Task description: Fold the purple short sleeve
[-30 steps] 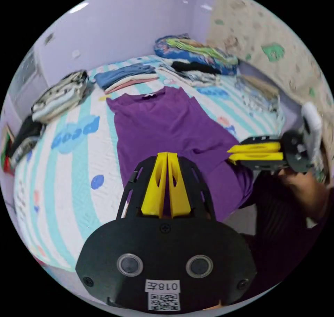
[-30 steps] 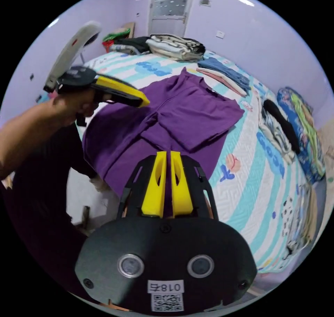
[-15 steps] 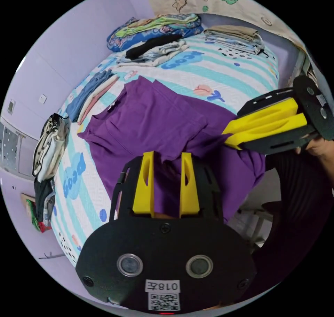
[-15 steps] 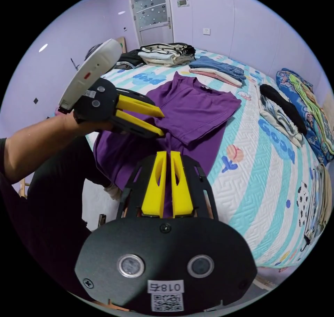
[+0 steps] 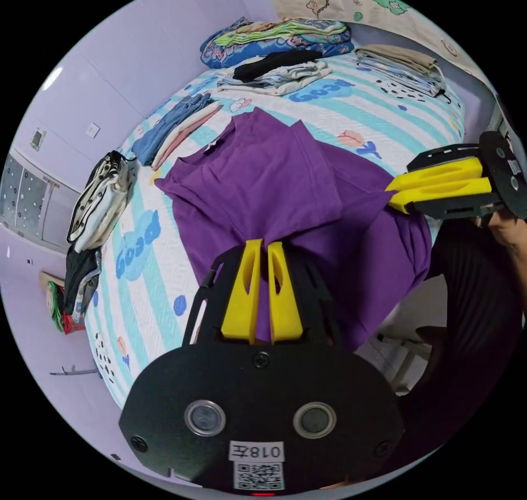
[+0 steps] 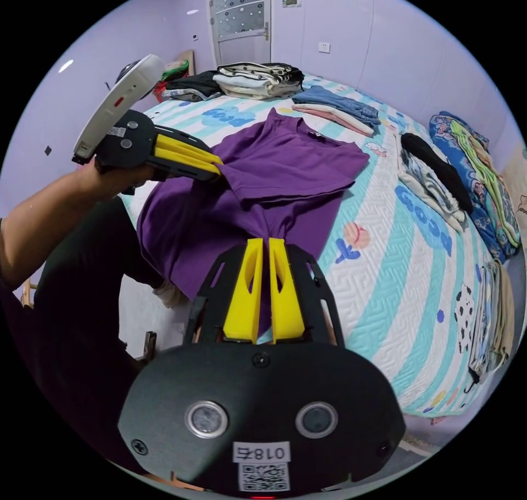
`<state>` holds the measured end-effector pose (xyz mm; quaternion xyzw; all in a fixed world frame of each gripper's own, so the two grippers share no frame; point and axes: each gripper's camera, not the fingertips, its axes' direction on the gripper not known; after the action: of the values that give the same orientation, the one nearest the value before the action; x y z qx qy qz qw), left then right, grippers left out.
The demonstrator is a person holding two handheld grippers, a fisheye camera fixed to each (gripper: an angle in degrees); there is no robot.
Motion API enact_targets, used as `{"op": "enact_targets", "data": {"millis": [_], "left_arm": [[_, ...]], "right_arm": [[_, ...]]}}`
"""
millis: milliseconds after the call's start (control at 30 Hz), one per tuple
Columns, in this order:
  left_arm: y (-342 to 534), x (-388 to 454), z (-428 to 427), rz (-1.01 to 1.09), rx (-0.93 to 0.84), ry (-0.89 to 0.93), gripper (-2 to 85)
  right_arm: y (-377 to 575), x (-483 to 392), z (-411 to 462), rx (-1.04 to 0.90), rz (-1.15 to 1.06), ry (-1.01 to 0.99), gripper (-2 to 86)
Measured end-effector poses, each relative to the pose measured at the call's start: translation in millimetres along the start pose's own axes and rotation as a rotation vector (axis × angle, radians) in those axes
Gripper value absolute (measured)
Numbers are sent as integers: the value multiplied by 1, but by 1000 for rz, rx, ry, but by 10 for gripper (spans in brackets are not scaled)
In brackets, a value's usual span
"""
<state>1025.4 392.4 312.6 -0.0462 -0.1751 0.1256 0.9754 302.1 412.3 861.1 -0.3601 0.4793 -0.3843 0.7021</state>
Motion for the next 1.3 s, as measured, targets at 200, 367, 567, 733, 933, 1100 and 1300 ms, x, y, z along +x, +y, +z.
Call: {"op": "enact_targets", "data": {"millis": [200,367,567,733,933,1100,1300], "left_arm": [[21,0,1,-32,23,-47,-5],[46,-14,2,-87,39,-55,-6],[88,-43,3,-167,45,-98,-6],[135,-84,8,-278,36,-141,-5],[195,-134,24,-380,7,-165,-5],[225,-171,32,-437,35,-143,-5],[251,-208,40,-422,60,-150,-3]], "right_arm": [[-13,-10,2,-59,-25,94,6],[-22,-16,3,-94,-50,158,6],[-24,-9,1,-123,-39,212,6],[-16,11,-2,-167,-7,291,7],[6,50,-10,-194,77,353,7],[24,99,-32,-150,205,338,6],[31,145,-57,-100,247,241,6]]}}
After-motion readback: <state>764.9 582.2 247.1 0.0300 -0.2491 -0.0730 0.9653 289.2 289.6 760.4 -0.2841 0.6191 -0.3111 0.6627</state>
